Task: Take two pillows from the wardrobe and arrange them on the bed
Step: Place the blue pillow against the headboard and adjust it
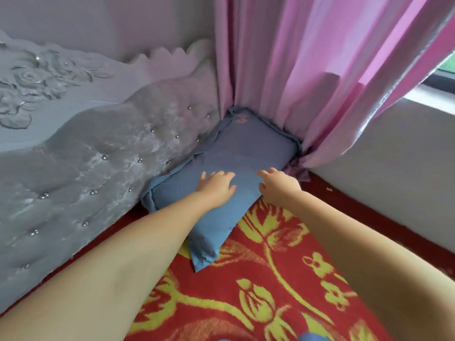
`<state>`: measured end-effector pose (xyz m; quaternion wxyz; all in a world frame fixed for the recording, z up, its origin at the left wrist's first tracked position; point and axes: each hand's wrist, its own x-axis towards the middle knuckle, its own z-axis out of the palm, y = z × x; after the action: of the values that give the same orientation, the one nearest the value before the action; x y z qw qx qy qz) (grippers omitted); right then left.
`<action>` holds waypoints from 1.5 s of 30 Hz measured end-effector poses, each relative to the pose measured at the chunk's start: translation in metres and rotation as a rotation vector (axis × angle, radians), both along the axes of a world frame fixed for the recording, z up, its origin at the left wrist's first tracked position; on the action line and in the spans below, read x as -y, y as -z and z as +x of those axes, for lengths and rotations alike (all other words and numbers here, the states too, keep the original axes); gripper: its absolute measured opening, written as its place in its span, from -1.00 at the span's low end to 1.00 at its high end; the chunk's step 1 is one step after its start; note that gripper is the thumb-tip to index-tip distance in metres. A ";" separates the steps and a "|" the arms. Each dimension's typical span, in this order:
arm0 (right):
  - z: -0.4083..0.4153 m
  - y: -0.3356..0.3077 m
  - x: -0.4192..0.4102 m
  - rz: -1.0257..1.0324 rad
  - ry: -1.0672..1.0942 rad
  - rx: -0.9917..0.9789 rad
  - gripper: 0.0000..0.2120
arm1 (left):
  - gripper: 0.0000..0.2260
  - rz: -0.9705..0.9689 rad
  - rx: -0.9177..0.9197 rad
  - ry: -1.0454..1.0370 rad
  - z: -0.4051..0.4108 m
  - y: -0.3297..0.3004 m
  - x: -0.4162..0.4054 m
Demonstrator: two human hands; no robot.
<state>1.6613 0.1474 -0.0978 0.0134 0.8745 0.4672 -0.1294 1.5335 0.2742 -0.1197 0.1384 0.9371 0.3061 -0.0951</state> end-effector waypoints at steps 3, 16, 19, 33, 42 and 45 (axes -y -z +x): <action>0.009 0.000 0.030 -0.009 0.056 -0.010 -0.66 | -0.59 -0.001 0.012 0.033 0.016 -0.002 0.029; 0.040 0.010 0.145 -0.058 -0.253 -0.008 -0.63 | -0.59 -0.075 0.066 -0.306 -0.006 0.022 0.143; 0.026 0.013 0.144 -0.087 -0.380 0.006 -0.64 | -0.60 -0.088 0.050 -0.386 -0.025 0.024 0.155; -0.173 0.036 0.060 -0.153 -0.484 0.038 -0.66 | -0.64 -0.025 0.055 -0.546 -0.233 0.047 0.117; -0.251 0.030 0.071 -0.158 -0.230 0.022 -0.64 | -0.64 -0.026 -0.021 -0.306 -0.291 0.022 0.089; -0.245 0.024 0.102 -0.104 -0.098 -0.026 -0.66 | -0.66 -0.052 -0.048 -0.188 -0.265 0.015 0.104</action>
<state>1.4167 0.0452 -0.1218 0.0592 0.8470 0.5022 -0.1640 1.2682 0.1699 -0.1344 0.1637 0.8977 0.3935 -0.1119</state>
